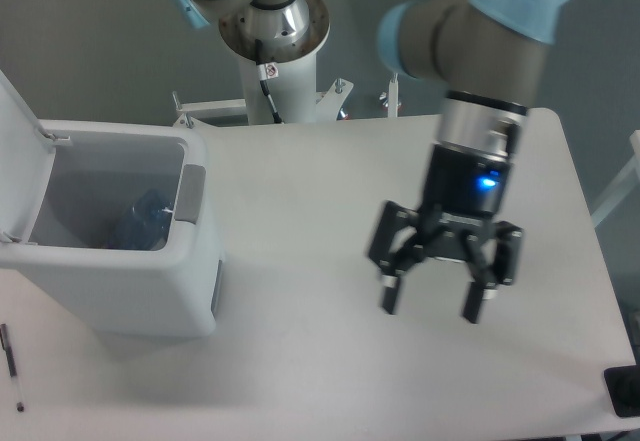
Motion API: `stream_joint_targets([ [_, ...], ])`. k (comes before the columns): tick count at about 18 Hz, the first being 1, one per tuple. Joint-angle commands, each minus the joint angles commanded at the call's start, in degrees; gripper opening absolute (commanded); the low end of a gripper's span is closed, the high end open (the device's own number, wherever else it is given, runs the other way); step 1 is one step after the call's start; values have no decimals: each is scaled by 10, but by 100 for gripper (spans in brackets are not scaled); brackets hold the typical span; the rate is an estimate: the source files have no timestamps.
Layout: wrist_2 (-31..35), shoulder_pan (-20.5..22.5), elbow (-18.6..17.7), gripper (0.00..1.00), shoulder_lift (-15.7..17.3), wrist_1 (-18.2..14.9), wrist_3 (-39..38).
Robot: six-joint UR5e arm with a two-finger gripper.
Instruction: Place the trash in the trash can
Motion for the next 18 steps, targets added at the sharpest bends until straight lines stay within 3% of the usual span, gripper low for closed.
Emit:
stream_joint_targets([
  [4, 40, 0, 25, 100, -5, -86, 89],
  [7, 110, -2, 38, 100, -9, -135, 170],
  [11, 143, -5, 34, 100, -8, -171, 253],
  [15, 218, -18, 26, 100, -8, -208, 329],
  [18, 274, -30, 15, 100, -8, -215, 374],
])
